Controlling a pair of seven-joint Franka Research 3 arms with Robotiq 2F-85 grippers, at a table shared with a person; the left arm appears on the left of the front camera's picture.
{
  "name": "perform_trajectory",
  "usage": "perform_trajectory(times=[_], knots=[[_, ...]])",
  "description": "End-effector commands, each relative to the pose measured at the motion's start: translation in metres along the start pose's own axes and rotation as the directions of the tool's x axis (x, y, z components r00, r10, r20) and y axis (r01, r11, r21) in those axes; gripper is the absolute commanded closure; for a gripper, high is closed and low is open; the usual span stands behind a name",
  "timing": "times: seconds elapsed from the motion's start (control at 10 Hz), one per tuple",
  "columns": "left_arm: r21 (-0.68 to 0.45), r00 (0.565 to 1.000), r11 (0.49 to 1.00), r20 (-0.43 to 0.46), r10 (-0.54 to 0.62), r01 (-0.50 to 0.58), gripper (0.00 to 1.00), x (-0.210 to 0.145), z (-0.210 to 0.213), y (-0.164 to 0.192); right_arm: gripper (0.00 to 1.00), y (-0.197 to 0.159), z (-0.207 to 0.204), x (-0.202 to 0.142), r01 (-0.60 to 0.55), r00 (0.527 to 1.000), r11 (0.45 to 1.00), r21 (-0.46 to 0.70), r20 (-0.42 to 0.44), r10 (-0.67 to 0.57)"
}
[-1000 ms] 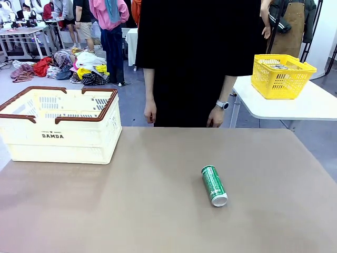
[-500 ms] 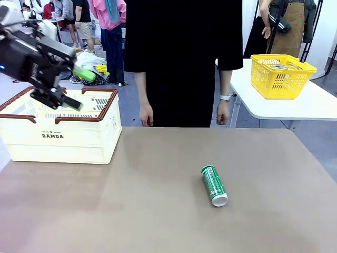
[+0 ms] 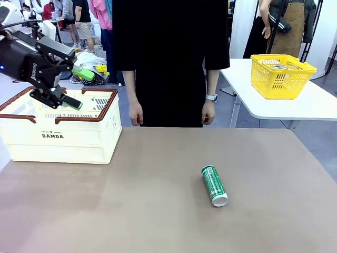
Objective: Place the drinks into the Shopping basket.
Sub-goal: Pick up one drink and place it into the Shopping basket.
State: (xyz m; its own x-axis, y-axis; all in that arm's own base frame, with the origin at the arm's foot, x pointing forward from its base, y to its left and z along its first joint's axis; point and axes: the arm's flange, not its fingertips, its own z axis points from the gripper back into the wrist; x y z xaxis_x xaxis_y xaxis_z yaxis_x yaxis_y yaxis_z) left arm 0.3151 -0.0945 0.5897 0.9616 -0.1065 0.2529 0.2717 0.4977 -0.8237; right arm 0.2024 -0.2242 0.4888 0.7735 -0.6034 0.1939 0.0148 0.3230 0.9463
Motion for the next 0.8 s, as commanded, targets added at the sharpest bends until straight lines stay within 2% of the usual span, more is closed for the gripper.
perform_trajectory(times=[0.0,0.1,0.3,0.4,0.5,0.7], knots=[[0.002,1.000,1.000,-0.003,0.000,0.000,0.00,0.000,-0.001,0.000,0.00,0.001,0.000,0.003,-0.026,1.000,0.999,0.026,0.009,0.026],[0.051,0.992,0.991,-0.001,0.125,-0.125,0.00,0.006,-0.023,-0.026,0.00,0.001,0.000,0.003,-0.026,1.000,0.999,0.026,0.009,0.026],[0.164,0.982,0.975,-0.087,0.166,-0.150,0.00,0.036,-0.097,-0.088,0.00,0.001,0.000,0.003,-0.026,1.000,0.999,0.026,0.009,0.026],[0.293,0.963,0.933,-0.105,0.249,-0.209,0.00,0.063,-0.148,-0.108,0.00,0.001,0.000,0.003,-0.026,1.000,0.999,0.026,0.009,0.026],[0.406,0.951,0.892,-0.139,0.275,-0.198,0.00,0.082,-0.199,-0.124,0.00,0.001,0.000,0.003,-0.026,1.000,0.999,0.026,0.009,0.026],[0.618,0.948,0.772,-0.134,0.287,-0.147,0.00,0.102,-0.299,-0.147,0.00,0.001,0.000,0.003,-0.026,1.000,0.999,0.026,0.009,0.026]])
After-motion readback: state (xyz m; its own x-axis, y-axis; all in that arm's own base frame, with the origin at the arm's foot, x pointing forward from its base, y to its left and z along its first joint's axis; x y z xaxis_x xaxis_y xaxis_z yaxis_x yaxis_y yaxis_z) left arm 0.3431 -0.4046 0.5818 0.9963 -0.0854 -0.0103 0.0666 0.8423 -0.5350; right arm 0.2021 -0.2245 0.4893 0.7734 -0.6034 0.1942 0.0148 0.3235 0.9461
